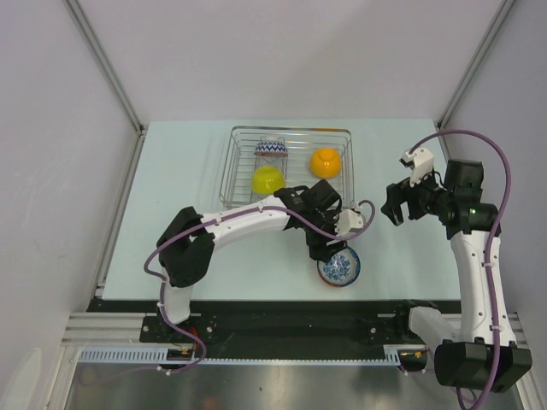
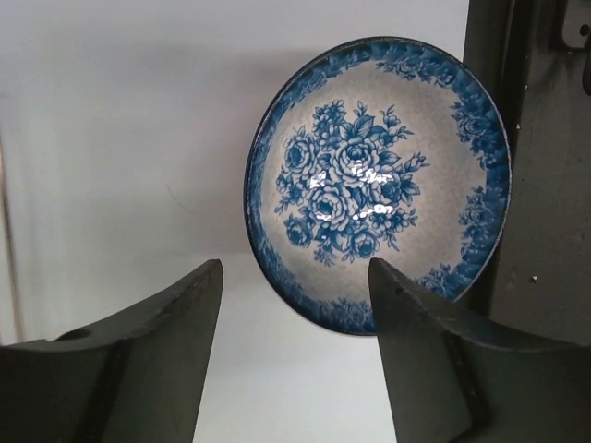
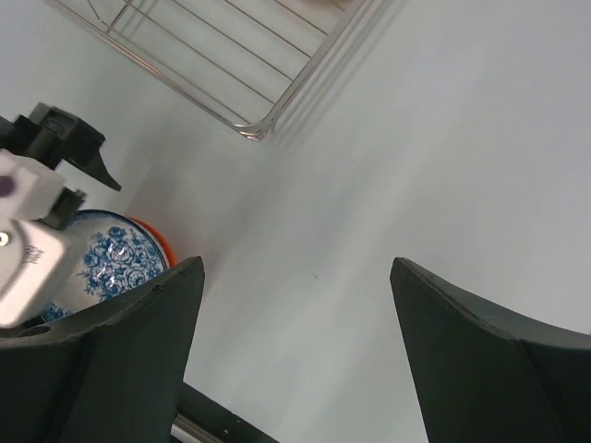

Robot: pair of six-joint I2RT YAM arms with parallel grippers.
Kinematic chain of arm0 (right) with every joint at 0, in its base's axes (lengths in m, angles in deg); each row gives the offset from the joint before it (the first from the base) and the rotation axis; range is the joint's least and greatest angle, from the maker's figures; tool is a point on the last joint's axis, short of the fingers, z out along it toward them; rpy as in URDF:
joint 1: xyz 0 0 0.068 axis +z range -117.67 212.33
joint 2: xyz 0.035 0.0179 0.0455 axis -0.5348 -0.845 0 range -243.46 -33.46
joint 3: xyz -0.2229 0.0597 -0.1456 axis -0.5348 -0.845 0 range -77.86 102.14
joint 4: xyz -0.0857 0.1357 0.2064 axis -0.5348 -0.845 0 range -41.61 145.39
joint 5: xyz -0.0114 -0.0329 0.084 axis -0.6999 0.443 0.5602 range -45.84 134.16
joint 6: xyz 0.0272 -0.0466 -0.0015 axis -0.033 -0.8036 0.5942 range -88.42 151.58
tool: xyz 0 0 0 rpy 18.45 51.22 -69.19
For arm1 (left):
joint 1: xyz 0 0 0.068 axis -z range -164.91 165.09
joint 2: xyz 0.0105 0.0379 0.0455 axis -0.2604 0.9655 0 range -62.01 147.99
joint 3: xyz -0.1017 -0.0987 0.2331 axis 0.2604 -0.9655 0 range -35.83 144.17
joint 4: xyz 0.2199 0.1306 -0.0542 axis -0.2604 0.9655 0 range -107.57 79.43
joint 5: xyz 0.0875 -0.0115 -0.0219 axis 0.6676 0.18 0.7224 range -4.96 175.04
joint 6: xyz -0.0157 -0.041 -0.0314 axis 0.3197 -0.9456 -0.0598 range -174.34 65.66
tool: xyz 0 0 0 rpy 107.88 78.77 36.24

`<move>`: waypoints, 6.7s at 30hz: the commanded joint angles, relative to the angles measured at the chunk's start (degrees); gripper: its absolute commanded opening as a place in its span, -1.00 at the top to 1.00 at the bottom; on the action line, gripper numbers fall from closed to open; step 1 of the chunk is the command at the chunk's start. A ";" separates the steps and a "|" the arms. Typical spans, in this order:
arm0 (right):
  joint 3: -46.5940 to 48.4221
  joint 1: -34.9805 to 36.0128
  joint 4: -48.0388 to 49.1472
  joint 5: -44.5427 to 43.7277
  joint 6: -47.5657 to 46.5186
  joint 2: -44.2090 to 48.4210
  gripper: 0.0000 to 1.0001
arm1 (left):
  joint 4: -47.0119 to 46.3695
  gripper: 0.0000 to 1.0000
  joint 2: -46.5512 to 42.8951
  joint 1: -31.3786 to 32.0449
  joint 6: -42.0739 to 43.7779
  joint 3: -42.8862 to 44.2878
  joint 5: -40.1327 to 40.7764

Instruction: Load the bowls into the dish rack

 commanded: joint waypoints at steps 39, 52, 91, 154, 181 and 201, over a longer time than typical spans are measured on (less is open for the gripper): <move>1.60 -3.12 2.17 8.32 5.13 -1.94 -0.80 | 4.85 0.99 -5.56 0.73 -0.33 11.64 1.86; 3.53 -11.03 2.18 33.96 10.50 -9.93 -0.84 | -8.58 0.99 -18.29 -8.56 -5.33 6.12 4.33; 7.14 9.80 64.92 55.79 66.13 -27.25 -1.00 | -16.07 0.99 -14.44 -20.36 -3.40 12.52 -10.53; 6.62 11.82 47.25 51.12 54.44 -24.44 -0.30 | -16.51 0.99 -14.08 -21.06 -2.61 12.26 -10.27; 4.68 12.17 56.49 49.81 61.92 -24.35 1.00 | -17.21 -0.31 -14.87 -21.24 -5.25 11.47 -10.97; 17.60 16.12 21.33 15.90 32.47 -29.18 1.00 | -6.40 -0.18 -23.91 -28.61 -0.24 8.42 2.47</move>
